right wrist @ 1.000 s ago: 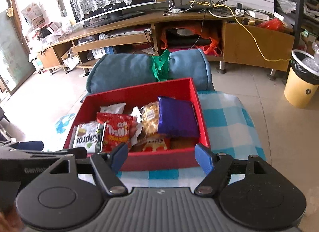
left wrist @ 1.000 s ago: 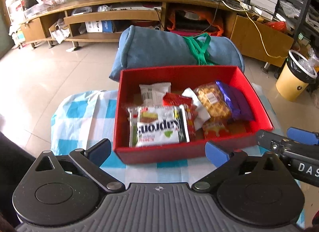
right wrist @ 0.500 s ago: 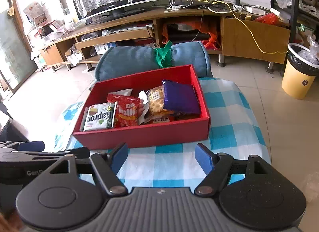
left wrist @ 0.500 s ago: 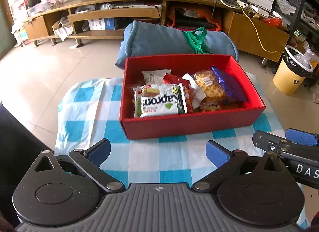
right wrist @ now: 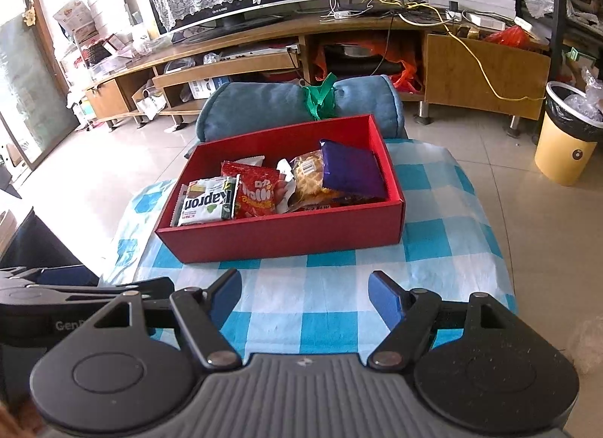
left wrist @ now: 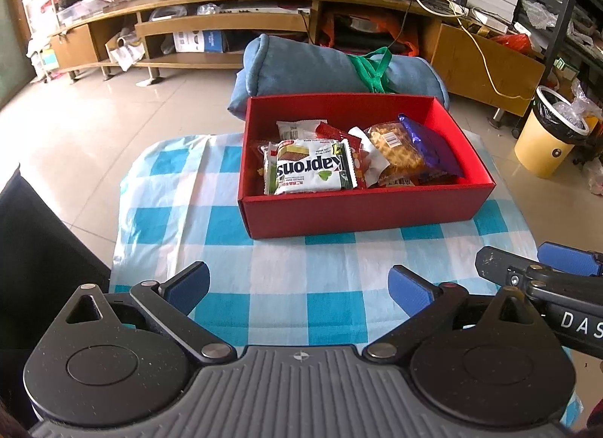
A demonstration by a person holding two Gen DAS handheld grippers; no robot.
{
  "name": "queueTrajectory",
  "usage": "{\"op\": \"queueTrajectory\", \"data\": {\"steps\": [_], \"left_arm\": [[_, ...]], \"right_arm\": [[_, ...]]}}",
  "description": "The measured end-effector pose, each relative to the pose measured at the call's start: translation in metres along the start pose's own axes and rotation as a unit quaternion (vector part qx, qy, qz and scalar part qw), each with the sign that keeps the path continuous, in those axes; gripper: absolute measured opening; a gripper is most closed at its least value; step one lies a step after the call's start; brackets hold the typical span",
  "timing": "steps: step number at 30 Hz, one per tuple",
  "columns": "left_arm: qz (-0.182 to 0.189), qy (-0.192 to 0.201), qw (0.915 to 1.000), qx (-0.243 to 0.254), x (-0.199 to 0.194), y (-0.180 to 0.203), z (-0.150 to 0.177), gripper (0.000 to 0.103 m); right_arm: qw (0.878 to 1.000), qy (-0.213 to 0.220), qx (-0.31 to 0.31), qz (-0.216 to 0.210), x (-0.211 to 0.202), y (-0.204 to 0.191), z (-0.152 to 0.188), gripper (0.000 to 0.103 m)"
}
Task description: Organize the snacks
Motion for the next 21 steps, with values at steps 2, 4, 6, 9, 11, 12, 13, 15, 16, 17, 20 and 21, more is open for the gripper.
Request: {"op": "queueTrajectory", "data": {"steps": [2,4,6,9,11,12,13,15,16,17,20,21], "left_arm": [[0.0,0.0,1.0,-0.001,-0.0007,0.0,0.0011,0.102],[0.001,0.0,1.0,-0.002,-0.0015,-0.0002,0.0023,0.101],[0.001,0.0,1.0,-0.001,-0.0019,0.0,0.0027,0.101],[0.002,0.002,1.0,-0.001,-0.0026,0.0003,0.0031,0.101],[0.003,0.002,1.0,-0.001,-0.0033,0.0004,0.0035,0.1],[0.003,0.002,1.0,-0.002,-0.0036,0.0004,0.0037,0.1],[0.004,0.002,1.0,-0.002,-0.0039,0.0001,0.0039,0.1],[0.004,0.002,1.0,-0.002,-0.0041,0.0,0.0039,0.1],[0.004,0.002,1.0,-0.002,-0.0041,-0.0001,0.004,0.1],[0.004,0.002,1.0,-0.002,-0.0041,0.0,0.004,0.099],[0.004,0.002,1.0,-0.002,-0.0041,0.0001,0.0041,0.099],[0.004,0.002,1.0,-0.002,-0.004,0.0001,0.0041,0.099]], "right_arm": [[1.0,0.0,-0.001,0.001,-0.0006,-0.0002,0.0008,0.073],[1.0,0.0,-0.001,0.0,-0.0008,-0.0002,0.0012,0.073],[1.0,0.0,0.0,0.0,-0.0006,-0.0002,0.0011,0.073],[1.0,0.001,0.0,0.0,-0.0011,-0.0005,0.0019,0.073],[1.0,0.001,0.0,0.0,-0.0017,-0.0005,0.0026,0.073],[1.0,0.001,-0.001,0.0,-0.0016,-0.0004,0.0024,0.073],[1.0,0.001,-0.001,0.0,-0.0016,-0.0003,0.0024,0.073],[1.0,0.001,0.0,0.0,-0.0018,-0.0005,0.0028,0.073],[1.0,0.001,0.0,0.0,-0.0018,-0.0005,0.0028,0.073],[1.0,0.0,0.0,0.0,-0.0017,-0.0004,0.0026,0.073],[1.0,0.0,0.0,0.0,-0.0021,-0.0004,0.0026,0.073],[1.0,0.0,0.0,0.0,-0.0023,-0.0005,0.0027,0.073]]}}
Point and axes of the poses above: each gripper's, at about its wrist camera, not at the fingertips, and x roughly the way its jaws point, y to its right, z to its underside, the point moved 1 cm from there along x, roughly the way its jaws point, and after that the axes turned 5 degrees about -y, right-handed, at the moved point
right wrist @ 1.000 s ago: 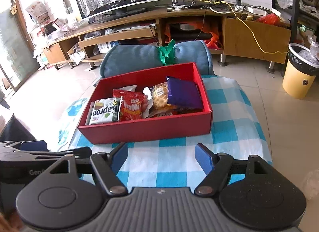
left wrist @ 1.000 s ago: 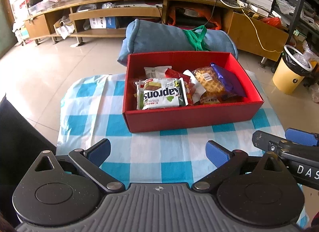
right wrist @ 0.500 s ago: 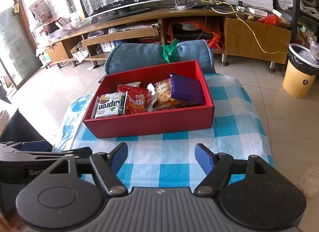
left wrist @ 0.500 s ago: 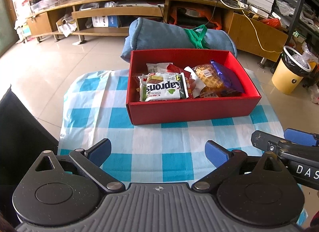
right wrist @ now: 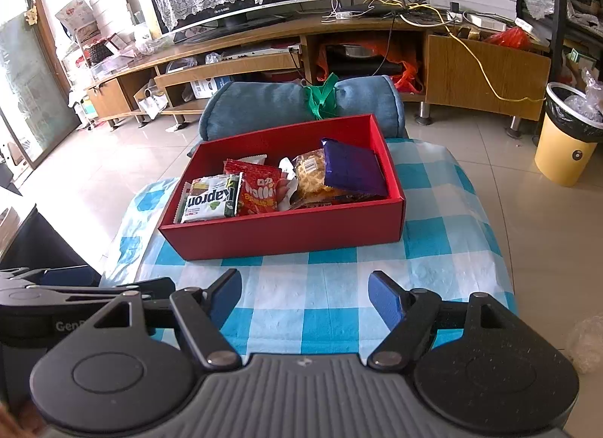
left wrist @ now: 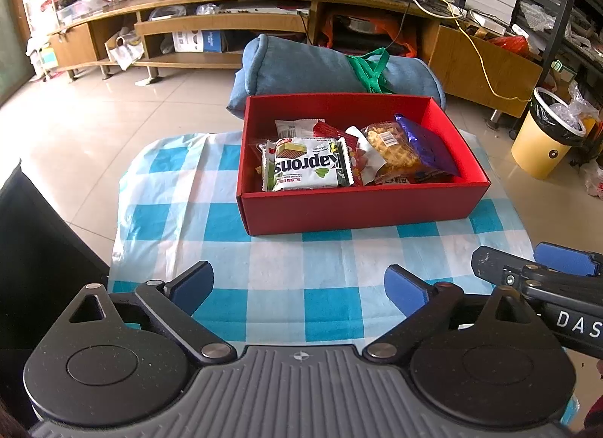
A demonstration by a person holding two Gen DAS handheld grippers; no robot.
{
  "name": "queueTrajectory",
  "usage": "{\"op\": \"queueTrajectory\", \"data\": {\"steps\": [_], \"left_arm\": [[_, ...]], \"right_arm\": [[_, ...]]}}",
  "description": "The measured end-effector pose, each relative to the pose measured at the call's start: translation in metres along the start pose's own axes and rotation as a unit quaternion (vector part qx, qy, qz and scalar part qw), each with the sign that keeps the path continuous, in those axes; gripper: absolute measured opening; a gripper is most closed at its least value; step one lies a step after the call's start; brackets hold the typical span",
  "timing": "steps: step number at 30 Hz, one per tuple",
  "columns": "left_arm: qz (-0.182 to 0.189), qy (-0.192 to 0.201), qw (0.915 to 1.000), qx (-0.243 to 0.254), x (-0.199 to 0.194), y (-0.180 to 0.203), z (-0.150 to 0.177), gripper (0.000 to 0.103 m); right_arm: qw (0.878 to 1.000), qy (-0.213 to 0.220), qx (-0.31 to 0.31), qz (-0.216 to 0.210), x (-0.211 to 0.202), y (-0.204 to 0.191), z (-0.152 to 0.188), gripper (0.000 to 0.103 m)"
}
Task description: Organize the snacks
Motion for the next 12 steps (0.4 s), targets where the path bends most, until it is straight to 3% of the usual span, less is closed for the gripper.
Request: {"op": "queueTrajectory", "data": {"steps": [12], "left_arm": [[0.001,0.0,1.0,-0.001,-0.0006,-0.0002,0.0003,0.099]], "right_arm": [[1.0,0.0,-0.001,-0.004,-0.0022,-0.0009,0.0005,0.073]]}}
Point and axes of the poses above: each gripper's, at about its wrist camera, not at the fingertips, and x roughly the way its jaws point, y to its right, z to its underside, the point moved 1 cm from there along x, roughly the way its jaws point, and after that the axes turned 5 degrees about -y, right-handed, at the moved point
